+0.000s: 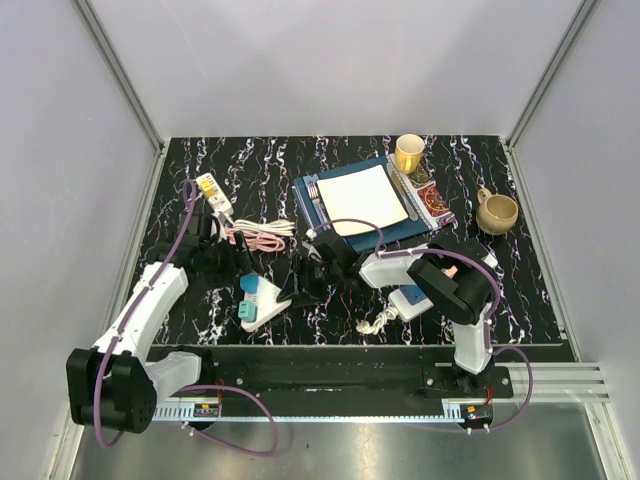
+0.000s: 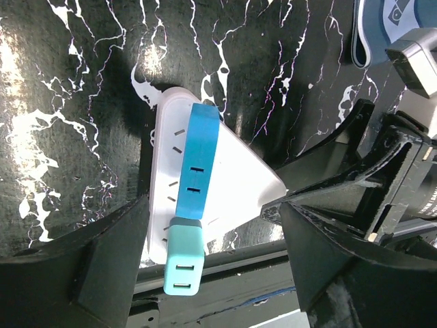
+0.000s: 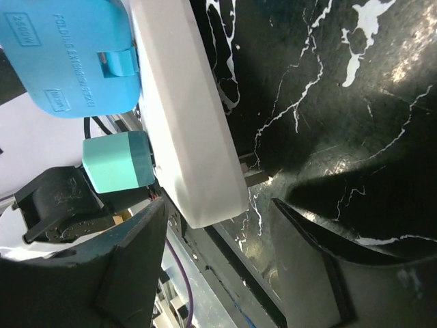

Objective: Pull the plug off the socket

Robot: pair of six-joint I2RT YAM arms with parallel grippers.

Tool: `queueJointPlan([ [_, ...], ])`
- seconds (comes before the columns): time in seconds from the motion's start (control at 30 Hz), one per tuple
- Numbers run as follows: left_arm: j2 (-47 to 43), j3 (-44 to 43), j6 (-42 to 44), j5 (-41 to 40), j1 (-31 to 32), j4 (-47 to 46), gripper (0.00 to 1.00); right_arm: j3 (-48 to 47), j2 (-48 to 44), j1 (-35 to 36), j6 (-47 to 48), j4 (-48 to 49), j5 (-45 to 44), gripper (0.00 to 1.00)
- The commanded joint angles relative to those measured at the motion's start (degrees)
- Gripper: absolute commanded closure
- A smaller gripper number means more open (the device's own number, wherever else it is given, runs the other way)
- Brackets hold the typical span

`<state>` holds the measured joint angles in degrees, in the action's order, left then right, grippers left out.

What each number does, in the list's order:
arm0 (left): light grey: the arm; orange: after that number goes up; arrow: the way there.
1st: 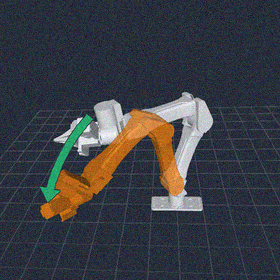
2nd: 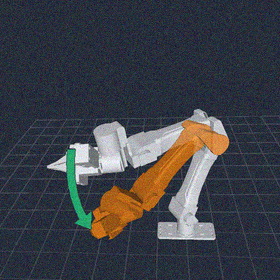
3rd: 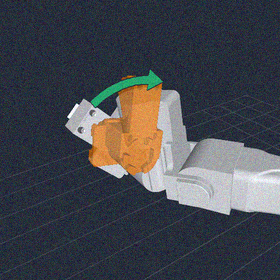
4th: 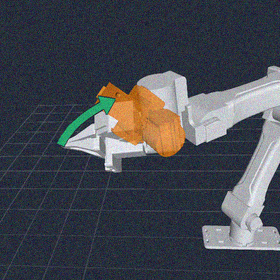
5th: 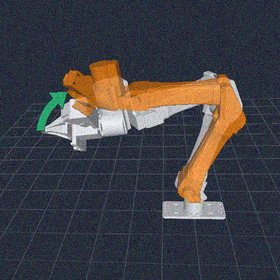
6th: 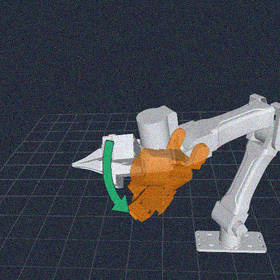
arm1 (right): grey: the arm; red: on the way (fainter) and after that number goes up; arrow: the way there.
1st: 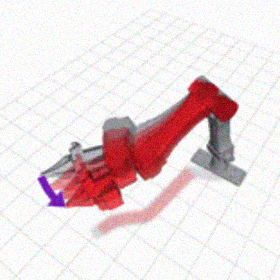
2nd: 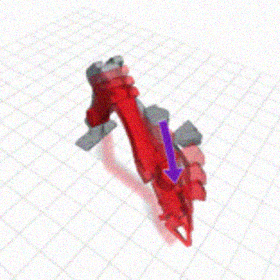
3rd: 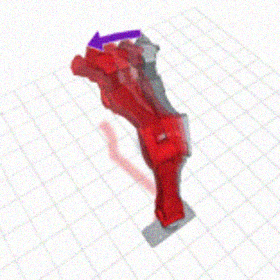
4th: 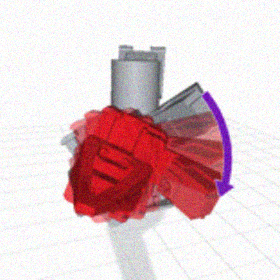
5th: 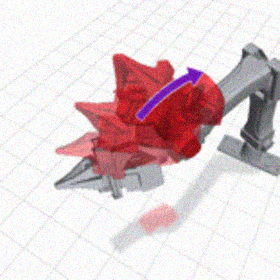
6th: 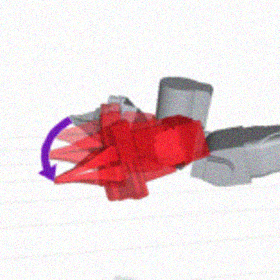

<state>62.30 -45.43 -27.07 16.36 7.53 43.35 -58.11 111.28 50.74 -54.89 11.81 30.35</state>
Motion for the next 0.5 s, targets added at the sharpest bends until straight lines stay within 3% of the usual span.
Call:
queueJointPlan([
  [0.0,0.6,0.1,-1.0,1.7,-0.3,-2.0,0.21,0.8,1.5,0.1,-1.8,7.7,3.0,0.34],
  [0.3,3.5,0.5,-1.0,2.8,-0.3,-3.0,0.23,0.6,4.0,0.1,-3.0,12.9,5.5,0.42],
  [0.43,4.4,0.5,-1.0,3.1,-0.3,-3.2,0.26,1.2,4.8,0.1,-4.0,15.1,6.0,0.57],
  [0.47,4.6,0.6,-1.0,3.0,-0.3,-3.3,0.26,1.4,4.9,0.1,-4.3,15.6,6.0,0.65],
])
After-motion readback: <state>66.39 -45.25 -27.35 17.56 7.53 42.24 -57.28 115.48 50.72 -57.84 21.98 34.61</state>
